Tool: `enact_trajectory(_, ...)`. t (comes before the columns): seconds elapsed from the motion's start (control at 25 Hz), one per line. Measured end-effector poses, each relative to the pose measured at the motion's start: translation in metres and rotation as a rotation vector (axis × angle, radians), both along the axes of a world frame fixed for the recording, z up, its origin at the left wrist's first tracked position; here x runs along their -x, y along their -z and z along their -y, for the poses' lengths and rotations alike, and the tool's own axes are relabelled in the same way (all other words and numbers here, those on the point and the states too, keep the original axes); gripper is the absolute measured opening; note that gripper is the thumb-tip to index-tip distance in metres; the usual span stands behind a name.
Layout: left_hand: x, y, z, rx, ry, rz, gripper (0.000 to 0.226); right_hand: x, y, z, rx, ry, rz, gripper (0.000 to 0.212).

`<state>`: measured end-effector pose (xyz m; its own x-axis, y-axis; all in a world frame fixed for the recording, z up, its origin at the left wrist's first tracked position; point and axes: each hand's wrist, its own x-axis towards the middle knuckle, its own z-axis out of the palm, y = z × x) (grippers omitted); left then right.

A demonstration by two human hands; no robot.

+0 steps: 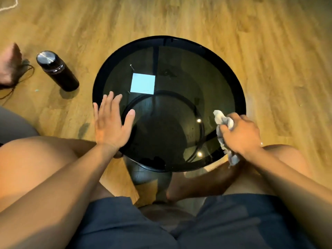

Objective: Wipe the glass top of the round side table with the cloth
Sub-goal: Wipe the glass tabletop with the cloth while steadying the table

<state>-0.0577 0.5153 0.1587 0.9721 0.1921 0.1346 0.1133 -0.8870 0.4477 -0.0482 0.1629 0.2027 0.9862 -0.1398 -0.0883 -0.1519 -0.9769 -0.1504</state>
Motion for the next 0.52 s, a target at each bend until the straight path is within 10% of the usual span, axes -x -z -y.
enact_trajectory(0.52,-0.002,-0.009,-0.012,0.381,-0.044,0.136,0.064,0.052,-0.013,-0.251,-0.426,-0.311,-0.125,0.023)
